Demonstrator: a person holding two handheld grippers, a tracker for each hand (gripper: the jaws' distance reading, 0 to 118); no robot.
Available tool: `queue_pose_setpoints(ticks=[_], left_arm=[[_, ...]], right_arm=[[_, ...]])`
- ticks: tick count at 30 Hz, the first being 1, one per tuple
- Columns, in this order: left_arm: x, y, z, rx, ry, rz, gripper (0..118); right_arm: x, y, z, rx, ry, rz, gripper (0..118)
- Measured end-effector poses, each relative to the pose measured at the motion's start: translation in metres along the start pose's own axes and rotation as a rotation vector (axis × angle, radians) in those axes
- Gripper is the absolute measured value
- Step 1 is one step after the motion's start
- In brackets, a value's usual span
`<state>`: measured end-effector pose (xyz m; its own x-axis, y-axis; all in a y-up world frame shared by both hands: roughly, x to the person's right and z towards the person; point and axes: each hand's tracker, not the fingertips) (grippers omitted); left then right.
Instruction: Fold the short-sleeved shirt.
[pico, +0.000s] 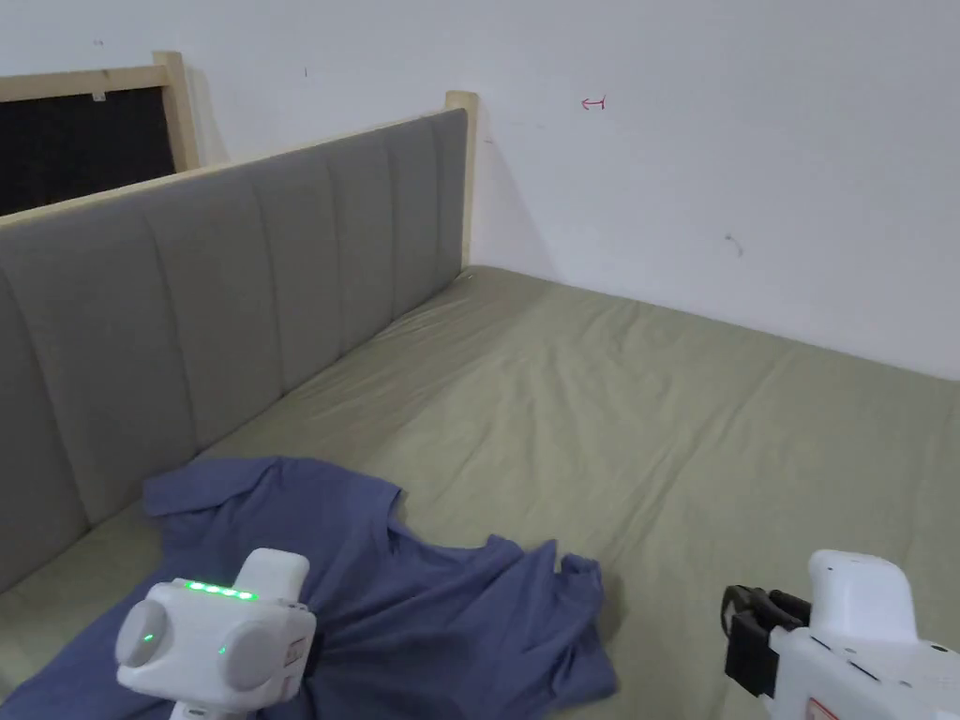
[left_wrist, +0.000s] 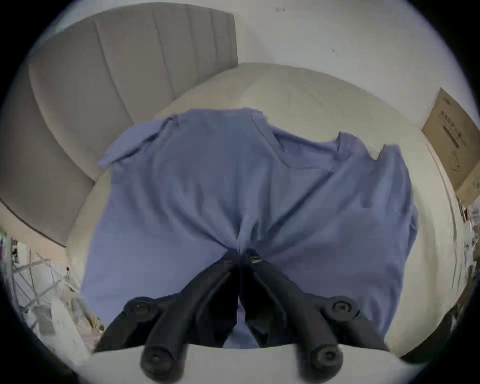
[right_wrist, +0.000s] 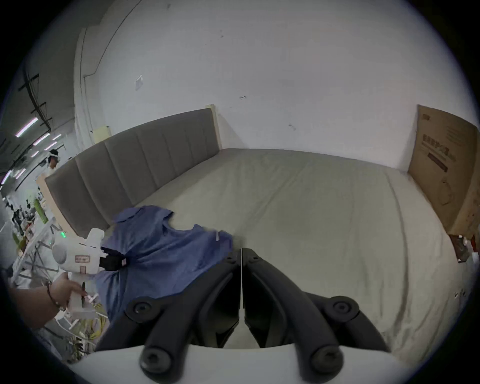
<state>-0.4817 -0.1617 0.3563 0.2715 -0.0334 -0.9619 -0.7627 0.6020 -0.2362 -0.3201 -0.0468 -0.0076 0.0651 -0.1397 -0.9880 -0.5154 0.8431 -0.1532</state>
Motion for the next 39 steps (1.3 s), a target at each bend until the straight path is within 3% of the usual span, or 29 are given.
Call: queue_pose_setpoints(ticks=[5,8,12,16,20,23,26,30,34,37,38,39], left_arm=[[-0.005,0.006,0.089,0.237,0.006,0.032,2],[-0.002,0.022,0.143,0.335,-0.065,0.092,2],[0.035,0.062,0.211,0.487,-0.099,-0.039,2],[0.102,0.102,0.27,0.595,-0.285,-0.106,2],[0.19,0.122,0.307,0.631,-0.545,-0.176,2],[0.261,0.125,0.314,0.626,-0.684,-0.276,2],[0.329,0.121,0.306,0.558,-0.757,-0.334,2],[0.407,0.104,0.25,0.315,-0.776,-0.399,2],[0.466,0.063,0.161,-0.036,-0.713,-0.453,2],[0.48,0.031,0.111,-0.265,-0.752,-0.353,3],[0.48,0.023,0.1,-0.315,-0.772,-0.315,11],[0.478,0.014,0.094,-0.325,-0.773,-0.287,31]], right_arm=[[0.005,-0.001,0.014,0.008,-0.006,0.02,0],[0.015,0.003,0.026,0.02,-0.024,0.013,0],[0.031,0.007,0.053,0.072,-0.029,-0.055,0],[0.049,0.008,0.095,0.118,-0.059,-0.084,0],[0.08,0.004,0.144,0.195,-0.081,-0.211,0],[0.104,0.002,0.185,0.233,-0.126,-0.246,0],[0.135,-0.009,0.219,0.267,-0.231,-0.231,0],[0.175,-0.035,0.253,0.269,-0.409,-0.245,0],[0.217,-0.071,0.264,0.226,-0.458,-0.342,0],[0.224,-0.087,0.269,0.179,-0.482,-0.377,0],[0.225,-0.092,0.268,0.16,-0.485,-0.387,0],[0.227,-0.096,0.266,0.145,-0.485,-0.397,0]])
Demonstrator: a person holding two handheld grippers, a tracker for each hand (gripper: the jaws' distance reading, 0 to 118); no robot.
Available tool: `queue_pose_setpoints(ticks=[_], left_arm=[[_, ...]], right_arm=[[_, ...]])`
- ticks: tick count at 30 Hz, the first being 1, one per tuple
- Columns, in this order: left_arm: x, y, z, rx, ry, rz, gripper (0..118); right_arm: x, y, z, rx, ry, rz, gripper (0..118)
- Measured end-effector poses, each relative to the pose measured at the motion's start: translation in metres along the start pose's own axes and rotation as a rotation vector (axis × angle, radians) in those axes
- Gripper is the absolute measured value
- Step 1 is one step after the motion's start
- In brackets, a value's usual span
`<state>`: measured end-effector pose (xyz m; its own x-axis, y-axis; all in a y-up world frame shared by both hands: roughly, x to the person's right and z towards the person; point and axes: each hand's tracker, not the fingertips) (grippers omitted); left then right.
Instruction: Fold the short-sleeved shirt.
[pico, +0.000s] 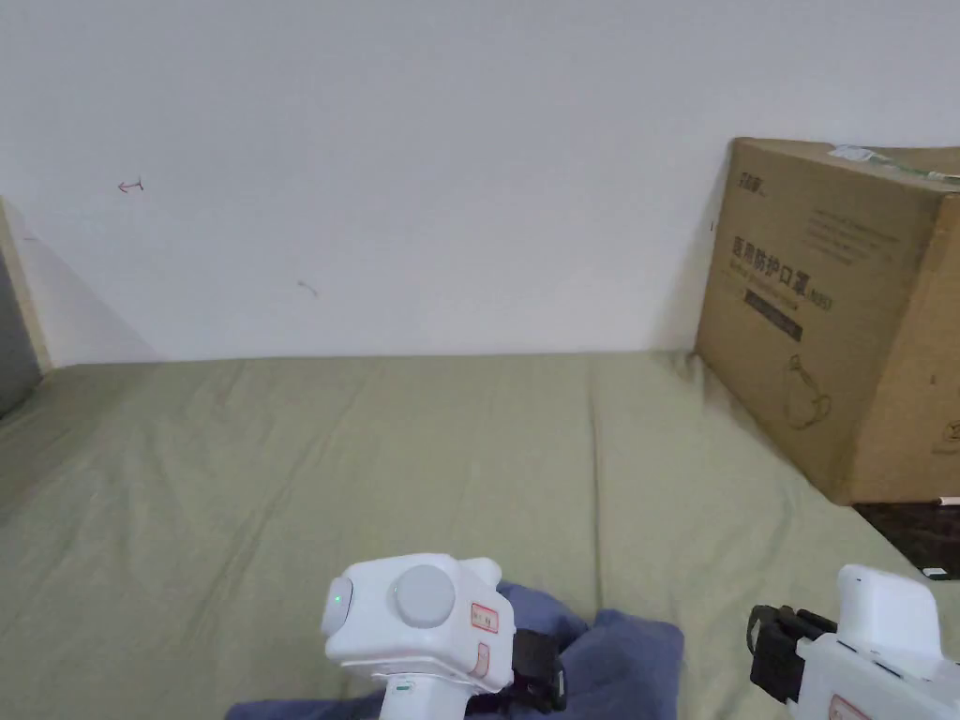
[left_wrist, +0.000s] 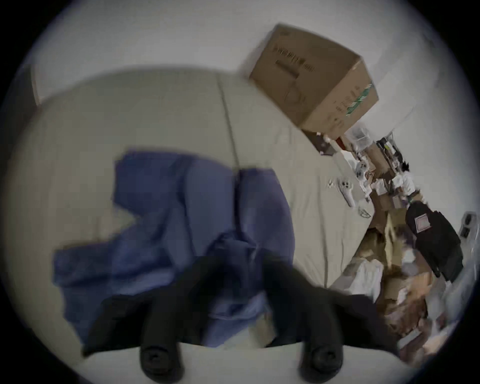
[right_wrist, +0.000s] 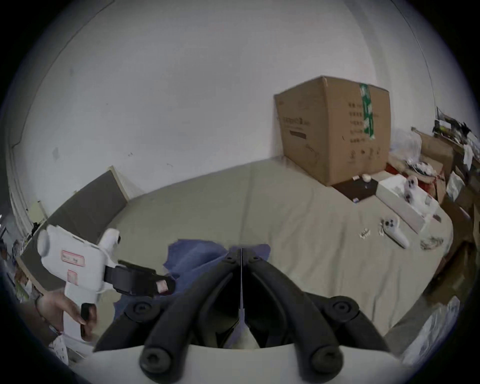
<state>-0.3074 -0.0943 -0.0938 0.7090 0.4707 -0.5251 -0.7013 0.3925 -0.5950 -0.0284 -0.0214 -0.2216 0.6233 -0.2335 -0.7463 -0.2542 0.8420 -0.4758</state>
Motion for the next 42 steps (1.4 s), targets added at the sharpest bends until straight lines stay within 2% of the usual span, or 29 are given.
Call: queue_pose_setpoints(ticks=[1,2,3,7,11,12,13,15,16,19,23,29,30,31,32,33,39,40,42], left_arm=[[-0.004,-0.005,-0.002,0.006,-0.006,0.026,64],[-0.007,-0.008,-0.001,0.019,-0.015,0.032,82],[-0.01,-0.009,0.004,0.037,-0.015,0.03,92],[-0.021,-0.009,0.053,0.207,-0.02,0.008,93],[-0.031,-0.03,0.125,0.475,0.099,-0.076,94],[-0.034,-0.036,0.14,0.506,0.112,-0.09,90],[-0.038,-0.047,0.155,0.541,0.138,-0.111,70],[-0.043,-0.067,0.175,0.594,0.234,-0.139,12],[-0.049,-0.078,0.186,0.628,0.281,-0.133,3],[-0.065,-0.102,0.207,0.642,0.24,-0.075,1],[-0.088,-0.119,0.212,0.611,0.283,0.011,0],[-0.131,-0.105,0.172,0.391,0.37,0.091,0],[-0.141,-0.102,0.162,0.374,0.386,0.119,4],[-0.153,-0.097,0.147,0.332,0.406,0.151,37],[-0.163,-0.094,0.133,0.292,0.407,0.175,79],[-0.171,-0.092,0.124,0.293,0.396,0.188,103],[-0.203,-0.089,0.051,0.075,0.39,0.222,103],[-0.199,-0.094,0.049,0.089,0.371,0.204,97],[-0.182,-0.099,0.055,0.14,0.435,0.071,81]], right_arm=[[0.002,-0.004,-0.003,-0.015,-0.001,-0.007,0],[0.002,-0.005,-0.005,-0.023,0.002,-0.011,0],[0.001,-0.007,-0.008,-0.03,0.005,-0.014,0],[-0.008,-0.009,-0.017,-0.046,0.021,-0.016,0],[-0.023,-0.005,-0.011,-0.007,0.047,0.009,0],[-0.027,-0.004,-0.009,0.004,0.051,0.017,0],[-0.03,-0.004,-0.008,0.018,0.058,0.025,0],[-0.035,-0.004,-0.006,0.043,0.072,0.037,0],[-0.038,-0.004,-0.004,0.056,0.077,0.043,0],[-0.042,-0.003,-0.003,0.075,0.086,0.049,0],[-0.046,-0.003,-0.006,0.082,0.088,0.057,0],[-0.049,-0.006,-0.01,0.059,0.095,0.065,0],[-0.048,-0.008,-0.012,0.053,0.095,0.067,0],[-0.048,-0.01,-0.013,0.047,0.093,0.068,0],[-0.047,-0.011,-0.014,0.041,0.092,0.068,0],[-0.047,-0.012,-0.015,0.035,0.091,0.068,0],[-0.035,-0.016,-0.029,-0.013,0.051,0.049,0],[-0.032,-0.015,-0.034,-0.017,0.039,0.041,0],[-0.026,-0.015,-0.047,-0.027,0.027,0.037,0]])
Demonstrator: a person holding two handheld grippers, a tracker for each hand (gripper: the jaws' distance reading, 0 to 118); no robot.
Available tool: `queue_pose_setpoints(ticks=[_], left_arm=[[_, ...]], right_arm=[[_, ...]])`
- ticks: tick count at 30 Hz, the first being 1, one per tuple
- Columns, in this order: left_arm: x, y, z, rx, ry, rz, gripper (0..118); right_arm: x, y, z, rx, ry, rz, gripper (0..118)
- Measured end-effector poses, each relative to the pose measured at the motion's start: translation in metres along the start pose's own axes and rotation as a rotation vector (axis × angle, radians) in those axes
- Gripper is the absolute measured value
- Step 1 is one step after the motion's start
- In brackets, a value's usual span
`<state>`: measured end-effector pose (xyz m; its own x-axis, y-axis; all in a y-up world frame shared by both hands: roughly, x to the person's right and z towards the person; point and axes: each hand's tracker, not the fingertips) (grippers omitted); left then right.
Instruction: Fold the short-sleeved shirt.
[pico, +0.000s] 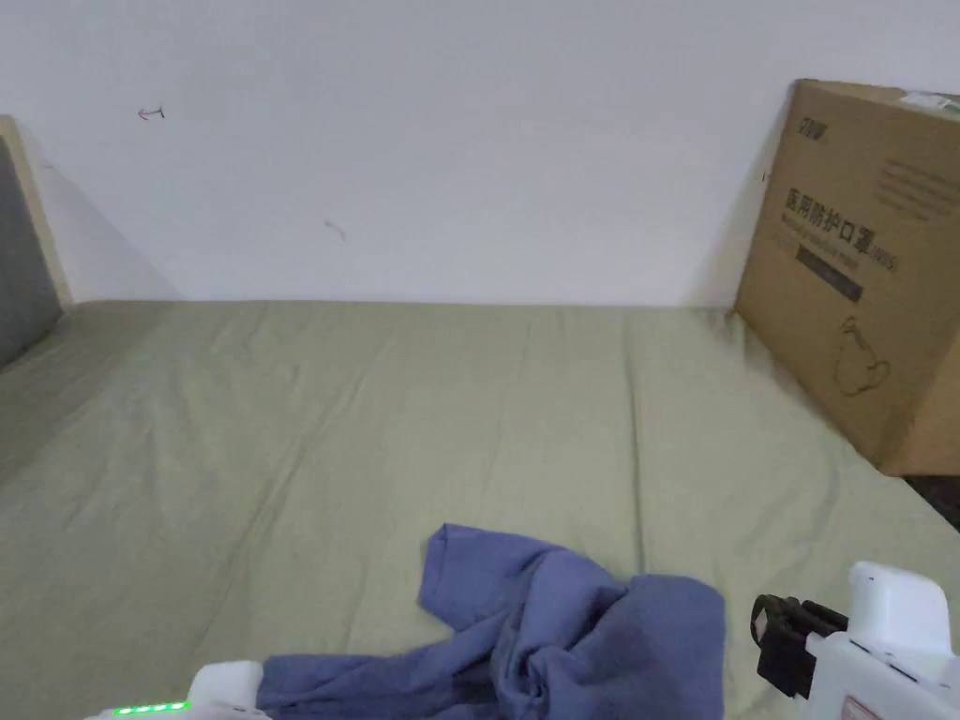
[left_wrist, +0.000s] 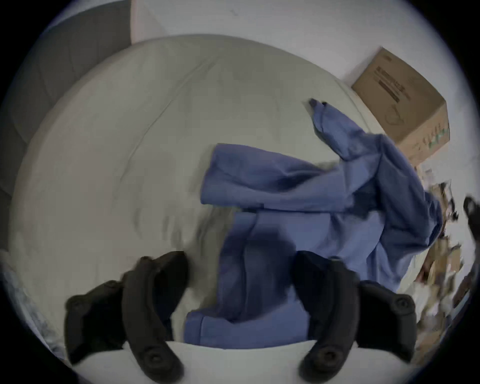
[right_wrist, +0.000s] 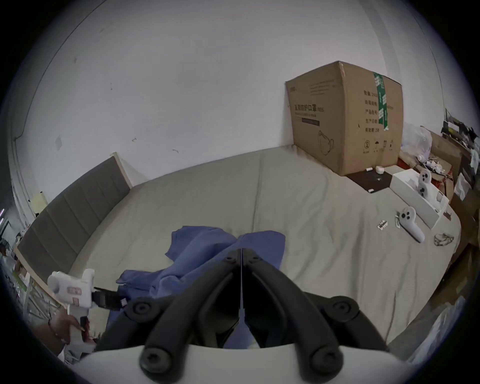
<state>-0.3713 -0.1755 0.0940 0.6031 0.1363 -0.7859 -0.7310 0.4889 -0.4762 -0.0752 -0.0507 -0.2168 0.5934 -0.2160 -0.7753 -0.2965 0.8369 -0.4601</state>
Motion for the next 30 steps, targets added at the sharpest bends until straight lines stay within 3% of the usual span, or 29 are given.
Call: queue_pose_setpoints(ticks=[1,2,7,8,11,12,13,17,19,21,22,23,24,27,30], left_arm=[[0.002,-0.001,0.007,0.028,-0.05,-0.029,45],[0.001,-0.003,0.014,0.027,-0.141,-0.009,0],[-0.004,-0.008,0.058,0.165,-0.145,0.026,1],[-0.008,-0.008,0.068,0.194,-0.159,0.046,1],[-0.021,-0.006,0.094,0.239,-0.161,0.074,1],[-0.024,-0.006,0.099,0.24,-0.159,0.074,1],[-0.027,-0.007,0.104,0.243,-0.159,0.075,1],[-0.034,-0.008,0.117,0.247,-0.14,0.082,1],[-0.034,-0.006,0.12,0.242,-0.126,0.092,1],[-0.038,-0.008,0.118,0.238,-0.116,0.109,1],[-0.04,-0.007,0.117,0.239,-0.121,0.122,1],[-0.041,-0.007,0.117,0.241,-0.124,0.134,1],[-0.043,-0.007,0.116,0.243,-0.124,0.147,1],[-0.047,-0.003,0.124,0.276,-0.129,0.184,1],[-0.054,0.008,0.146,0.325,-0.139,0.2,1]], right_arm=[[0.002,0.001,-0.009,-0.009,-0.008,0.003,0],[0.004,0.003,-0.018,-0.02,-0.015,0.01,0],[0.006,0.025,-0.08,-0.079,-0.01,0.057,4],[0.009,0.031,-0.101,-0.129,-0.009,0.048,22],[0.025,0.043,-0.165,-0.299,-0.034,-0.059,53],[0.037,0.042,-0.187,-0.333,-0.057,-0.091,83],[0.044,0.043,-0.208,-0.381,-0.078,-0.113,99],[0.058,0.031,-0.267,-0.65,-0.173,-0.041,98],[0.063,0.022,-0.272,-0.677,-0.161,-0.048,95],[0.066,0.019,-0.268,-0.612,-0.116,-0.035,71],[0.064,0.023,-0.258,-0.565,-0.091,0.021,52],[0.064,0.025,-0.254,-0.566,-0.044,0.047,18],[0.051,0.031,-0.223,-0.565,-0.021,0.073,0],[0.054,0.049,-0.184,-0.494,0.046,0.127,0],[0.071,0.071,-0.139,-0.404,0.081,0.04,0]])
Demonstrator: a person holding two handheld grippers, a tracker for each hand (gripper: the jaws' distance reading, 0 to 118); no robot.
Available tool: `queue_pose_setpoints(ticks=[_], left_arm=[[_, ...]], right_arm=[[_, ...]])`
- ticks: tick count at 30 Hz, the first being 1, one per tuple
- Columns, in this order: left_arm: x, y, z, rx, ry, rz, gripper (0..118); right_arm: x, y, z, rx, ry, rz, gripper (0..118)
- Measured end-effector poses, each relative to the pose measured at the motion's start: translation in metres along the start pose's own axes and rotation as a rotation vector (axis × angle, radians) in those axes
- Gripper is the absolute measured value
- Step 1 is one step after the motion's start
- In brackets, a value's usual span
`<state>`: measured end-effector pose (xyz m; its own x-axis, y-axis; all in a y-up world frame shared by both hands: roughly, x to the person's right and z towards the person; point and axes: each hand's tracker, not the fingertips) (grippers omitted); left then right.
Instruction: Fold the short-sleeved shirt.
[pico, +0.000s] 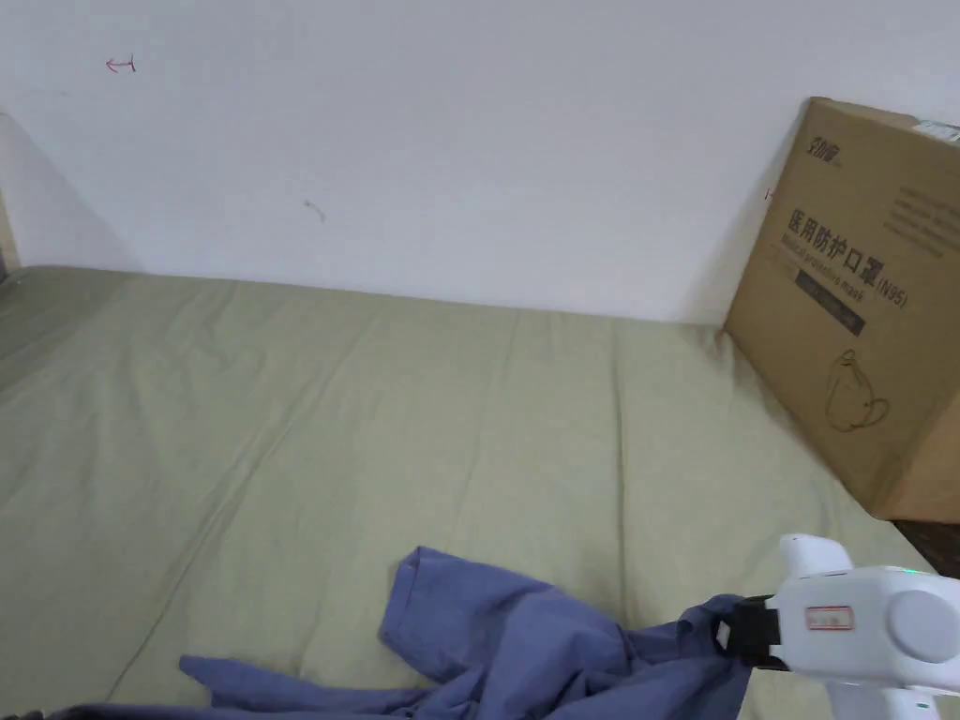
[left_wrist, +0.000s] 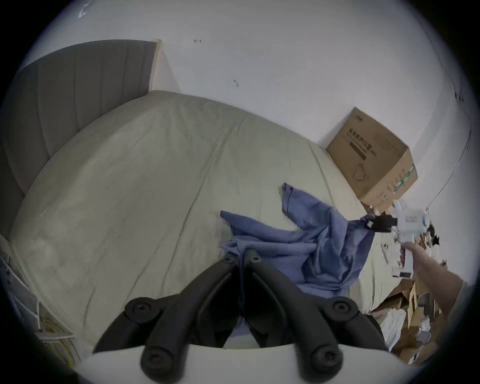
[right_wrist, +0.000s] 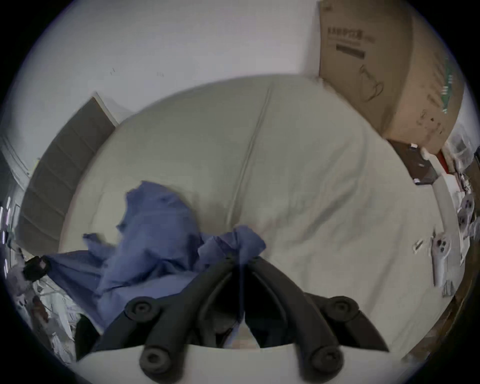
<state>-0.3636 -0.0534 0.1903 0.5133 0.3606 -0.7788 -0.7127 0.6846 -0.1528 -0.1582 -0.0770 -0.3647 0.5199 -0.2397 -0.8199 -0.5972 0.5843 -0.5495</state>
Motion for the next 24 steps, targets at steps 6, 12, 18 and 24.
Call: queue_pose_setpoints(ticks=[6,12,18,24], left_arm=[[0.007,0.058,0.058,0.146,-0.008,-0.06,1],[0.027,0.129,0.105,0.266,-0.071,-0.122,1],[0.061,0.184,0.114,0.316,-0.078,-0.183,1],[0.091,0.229,0.095,0.321,-0.067,-0.219,1]], right_arm=[[0.023,0.016,0.105,0.156,-0.002,-0.055,0],[0.026,0.047,0.201,0.341,0.059,-0.134,0],[0.006,0.089,0.265,0.472,0.086,-0.139,0],[0.004,0.156,0.288,0.538,0.03,-0.118,0]])
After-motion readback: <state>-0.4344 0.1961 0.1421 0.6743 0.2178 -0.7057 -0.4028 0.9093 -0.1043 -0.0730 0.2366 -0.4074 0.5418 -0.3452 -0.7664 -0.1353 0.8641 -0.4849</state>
